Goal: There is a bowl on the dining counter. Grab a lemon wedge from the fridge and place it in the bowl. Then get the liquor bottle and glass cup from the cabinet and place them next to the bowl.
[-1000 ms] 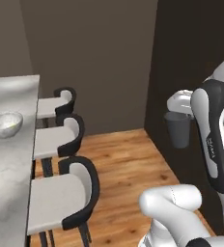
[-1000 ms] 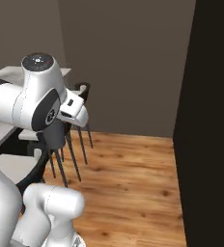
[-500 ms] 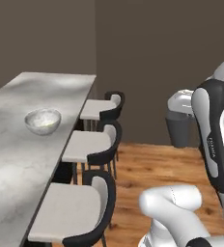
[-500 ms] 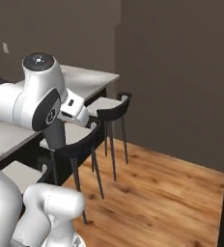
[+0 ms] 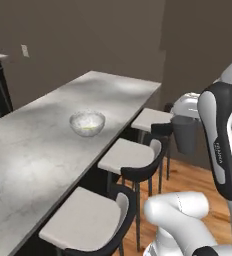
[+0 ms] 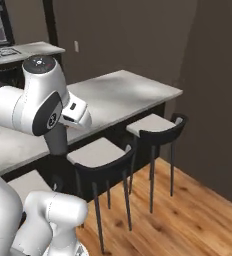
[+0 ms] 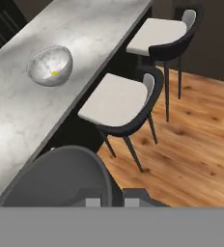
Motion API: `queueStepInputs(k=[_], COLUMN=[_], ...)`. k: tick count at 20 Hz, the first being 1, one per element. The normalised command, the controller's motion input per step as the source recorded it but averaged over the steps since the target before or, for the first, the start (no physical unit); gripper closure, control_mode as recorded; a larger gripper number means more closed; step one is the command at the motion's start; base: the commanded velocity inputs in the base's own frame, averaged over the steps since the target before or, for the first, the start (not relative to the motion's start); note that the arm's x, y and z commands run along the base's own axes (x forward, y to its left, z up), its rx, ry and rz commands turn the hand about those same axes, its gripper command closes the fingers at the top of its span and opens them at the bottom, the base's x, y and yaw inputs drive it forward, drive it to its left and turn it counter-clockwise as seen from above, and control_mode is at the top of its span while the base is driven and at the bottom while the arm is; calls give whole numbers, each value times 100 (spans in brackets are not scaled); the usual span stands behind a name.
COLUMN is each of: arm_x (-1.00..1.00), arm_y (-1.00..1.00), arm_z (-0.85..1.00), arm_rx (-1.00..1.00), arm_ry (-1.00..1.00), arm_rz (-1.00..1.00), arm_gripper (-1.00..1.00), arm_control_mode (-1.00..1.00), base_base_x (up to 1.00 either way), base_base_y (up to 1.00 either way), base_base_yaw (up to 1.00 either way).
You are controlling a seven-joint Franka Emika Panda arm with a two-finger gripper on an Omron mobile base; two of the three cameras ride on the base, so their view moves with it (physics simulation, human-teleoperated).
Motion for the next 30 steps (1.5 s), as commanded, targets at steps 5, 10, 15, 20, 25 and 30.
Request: queueStepInputs(k=[5,10,15,20,25,30], arm_x=[0,0,0,0,0,0], arm_y=[0,0,0,0,0,0], arm_z=[0,0,0,0,0,0], arm_rx=[0,0,0,0,0,0], arm_ry=[0,0,0,0,0,0], arm_rz=[0,0,0,0,0,0], arm_gripper=[100,100,100,100,100,100], arm_control_mode=[100,100,100,100,100,100], base_base_x=[31,27,27,23,13,0], base_base_y=[-61,-65,-71,-88,-100,-94], base_base_yaw=[57,56,54,48,43,39])
